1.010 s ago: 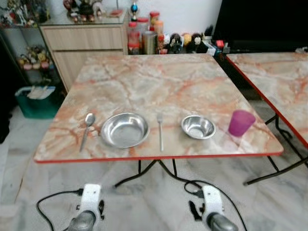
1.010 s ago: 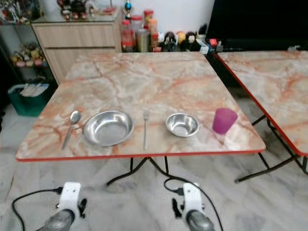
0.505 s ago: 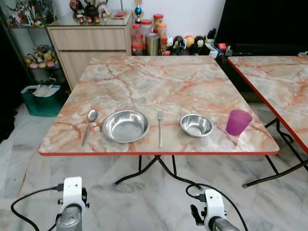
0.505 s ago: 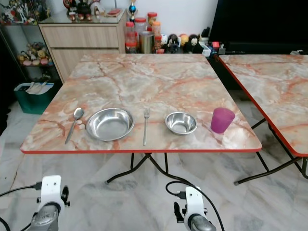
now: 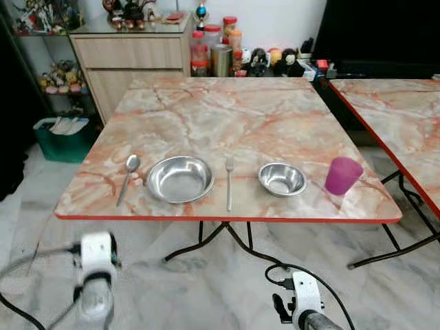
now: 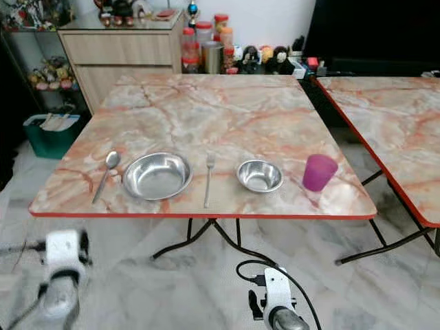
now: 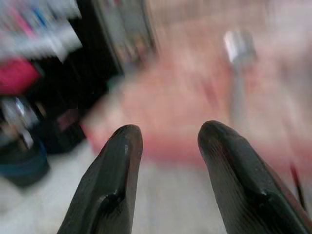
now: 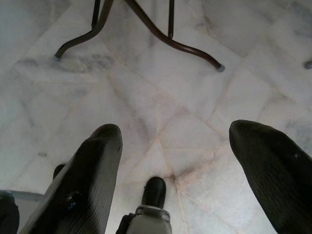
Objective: Setting the table
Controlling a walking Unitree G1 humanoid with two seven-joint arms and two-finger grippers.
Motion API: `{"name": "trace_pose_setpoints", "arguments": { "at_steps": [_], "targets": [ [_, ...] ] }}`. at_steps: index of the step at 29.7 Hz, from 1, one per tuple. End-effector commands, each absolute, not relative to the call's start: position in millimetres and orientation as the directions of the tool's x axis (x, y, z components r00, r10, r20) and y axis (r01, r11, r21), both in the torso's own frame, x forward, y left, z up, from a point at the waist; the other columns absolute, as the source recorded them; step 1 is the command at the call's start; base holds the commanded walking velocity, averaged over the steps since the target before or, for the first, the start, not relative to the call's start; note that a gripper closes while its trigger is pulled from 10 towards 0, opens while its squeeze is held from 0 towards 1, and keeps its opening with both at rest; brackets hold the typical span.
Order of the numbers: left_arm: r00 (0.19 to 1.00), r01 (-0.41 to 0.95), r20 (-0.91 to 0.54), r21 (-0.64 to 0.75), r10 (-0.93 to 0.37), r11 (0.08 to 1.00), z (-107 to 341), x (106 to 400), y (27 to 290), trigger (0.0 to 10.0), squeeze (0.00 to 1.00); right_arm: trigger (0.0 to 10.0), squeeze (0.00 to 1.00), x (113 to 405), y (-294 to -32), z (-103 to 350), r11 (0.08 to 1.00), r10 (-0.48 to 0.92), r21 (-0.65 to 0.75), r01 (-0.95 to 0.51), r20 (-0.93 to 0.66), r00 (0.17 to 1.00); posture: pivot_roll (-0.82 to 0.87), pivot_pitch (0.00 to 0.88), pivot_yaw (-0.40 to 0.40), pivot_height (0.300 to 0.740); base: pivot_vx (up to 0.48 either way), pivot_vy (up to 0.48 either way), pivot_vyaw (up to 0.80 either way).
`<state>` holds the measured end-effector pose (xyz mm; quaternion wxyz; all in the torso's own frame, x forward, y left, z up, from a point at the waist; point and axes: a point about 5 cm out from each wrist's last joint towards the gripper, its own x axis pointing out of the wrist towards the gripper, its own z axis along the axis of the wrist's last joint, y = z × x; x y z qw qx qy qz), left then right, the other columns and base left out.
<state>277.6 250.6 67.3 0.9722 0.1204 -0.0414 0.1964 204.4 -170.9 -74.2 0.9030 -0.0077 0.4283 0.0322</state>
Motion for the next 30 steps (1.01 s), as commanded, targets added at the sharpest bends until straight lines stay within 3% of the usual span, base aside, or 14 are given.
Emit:
{"name": "trace_pose_setpoints", "arguments": {
  "at_steps": [1,4,8,11,12,13,14,19,20,30],
  "targets": [
    [0.914,-0.394,0.192,0.219,0.357,0.892,85,287,247,10.0,0.0,10.0,0.0,207,-170,-73,0.997,0.055,0.014,-0.07,-0.769,0.637,0.04,0.0,-0.029,0.74,0.0,0.0,0.0],
    [0.929,-0.325,0.251,0.196,0.273,0.925,109,304,233,10.0,0.0,10.0,0.0,208,-170,-72,0.998,0.052,0.016,-0.063,-0.766,0.641,0.04,0.0,-0.029,0.74,0.0,0.0,0.0],
    [0.97,-0.123,0.229,0.194,0.078,0.973,126,325,196,10.0,0.0,10.0,0.0,207,-171,-73,0.999,0.046,0.017,-0.051,-0.768,0.638,0.04,0.0,-0.026,0.74,0.0,0.0,0.0],
    [0.976,-0.074,0.215,0.173,0.036,0.982,132,331,184,10.0,0.0,10.0,0.0,206,-172,-73,0.999,0.044,0.017,-0.048,-0.769,0.638,0.03,0.0,-0.021,0.74,0.0,0.0,0.0],
    [0.98,-0.073,0.191,0.118,0.05,0.99,131,334,181,10.0,0.22,10.0,0.0,206,-172,-73,0.999,0.042,0.018,-0.044,-0.769,0.638,0.03,0.0,-0.019,0.74,0.0,0.0,0.0],
    [0.983,-0.072,0.173,0.077,0.058,0.994,131,336,178,10.0,0.22,10.0,0.0,206,-172,-73,0.999,0.04,0.018,-0.041,-0.769,0.638,0.03,0.0,-0.018,0.74,0.0,0.0,0.0],
    [0.988,-0.064,0.144,0.033,0.058,0.997,128,338,175,10.0,1.0,10.0,0.0,206,-172,-73,0.999,0.039,0.018,-0.038,-0.769,0.638,0.03,0.0,-0.016,0.74,0.0,0.0,0.0],
    [0.994,-0.09,0.045,-0.119,0.095,0.989,119,340,173,10.0,1.0,10.0,0.0,206,-172,-73,0.999,0.036,0.02,-0.031,-0.768,0.639,0.02,0.0,-0.013,0.74,0.0,0.0,0.0],
    [0.995,-0.097,0.016,-0.145,0.1,0.985,117,340,173,10.0,0.0,10.0,0.0,206,-173,-73,0.999,0.035,0.021,-0.03,-0.768,0.639,0.02,0.0,-0.014,0.74,0.0,0.0,0.0],
    [0.983,-0.157,-0.137,-0.26,0.124,0.953,108,341,178,10.0,0.0,10.0,0.0,207,-170,-73,0.999,0.048,0.024,-0.047,-0.771,0.636,0.04,0.0,-0.022,0.74,0.0,0.0,0.0]
  ]
}}
